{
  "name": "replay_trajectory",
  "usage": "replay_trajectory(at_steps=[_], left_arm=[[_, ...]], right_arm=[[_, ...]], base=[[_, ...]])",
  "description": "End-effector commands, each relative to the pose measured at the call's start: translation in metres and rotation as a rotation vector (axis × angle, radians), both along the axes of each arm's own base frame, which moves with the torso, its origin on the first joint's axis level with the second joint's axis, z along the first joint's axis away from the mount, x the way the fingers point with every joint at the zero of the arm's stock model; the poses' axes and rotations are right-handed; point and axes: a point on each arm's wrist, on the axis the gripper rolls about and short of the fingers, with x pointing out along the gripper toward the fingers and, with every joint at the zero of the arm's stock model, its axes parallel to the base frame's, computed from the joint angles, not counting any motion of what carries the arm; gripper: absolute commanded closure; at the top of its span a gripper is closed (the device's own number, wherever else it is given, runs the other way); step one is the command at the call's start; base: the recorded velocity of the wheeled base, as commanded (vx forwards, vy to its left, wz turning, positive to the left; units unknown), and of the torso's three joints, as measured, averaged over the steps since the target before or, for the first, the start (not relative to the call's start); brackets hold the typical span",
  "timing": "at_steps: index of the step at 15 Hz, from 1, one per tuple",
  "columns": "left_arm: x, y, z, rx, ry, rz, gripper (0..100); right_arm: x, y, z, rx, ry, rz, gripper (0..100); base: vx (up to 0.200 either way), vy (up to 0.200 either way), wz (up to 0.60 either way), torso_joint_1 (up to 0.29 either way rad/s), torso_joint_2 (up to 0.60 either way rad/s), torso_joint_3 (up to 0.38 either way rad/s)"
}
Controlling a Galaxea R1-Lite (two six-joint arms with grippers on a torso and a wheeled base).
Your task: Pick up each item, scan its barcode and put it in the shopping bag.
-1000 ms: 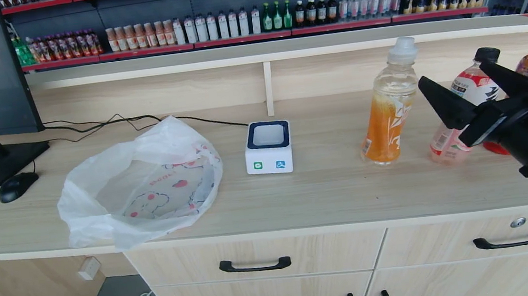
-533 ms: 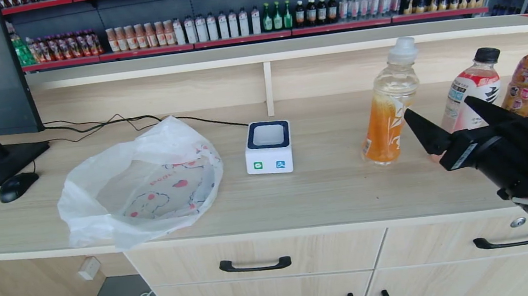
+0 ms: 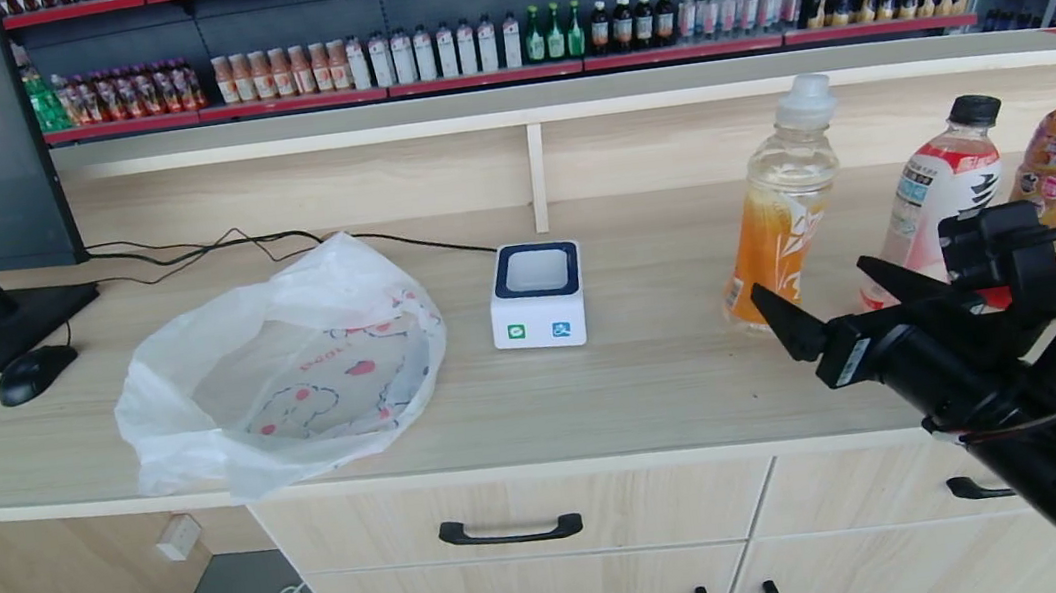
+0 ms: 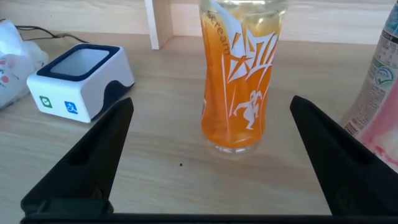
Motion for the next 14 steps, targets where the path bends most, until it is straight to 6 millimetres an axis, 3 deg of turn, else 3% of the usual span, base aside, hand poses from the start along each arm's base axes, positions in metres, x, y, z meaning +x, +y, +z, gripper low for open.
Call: replay_trajectory(at_steps=[1,5,14], left_arm=[[0.0,0.0,0.0,0.0,-0.002,0.0,0],[0.0,0.0,0.0,0.0,0.0,0.0,0],[0.0,0.0,0.0,0.0,0.002,0.0,0]], right_arm=[[0.021,0.008,-0.001,-0.001,-0.015,-0.009,0],[0.047,0.02,-0.002,0.008,-0.044,-0.041,0],[0.063,0.025,-0.003,0.023,-0.054,-0.079,0]], base=[[0.0,0.0,0.0,0.0,0.0,0.0],[0.0,0.0,0.0,0.0,0.0,0.0],[0.0,0.0,0.0,0.0,0.0,0.0]])
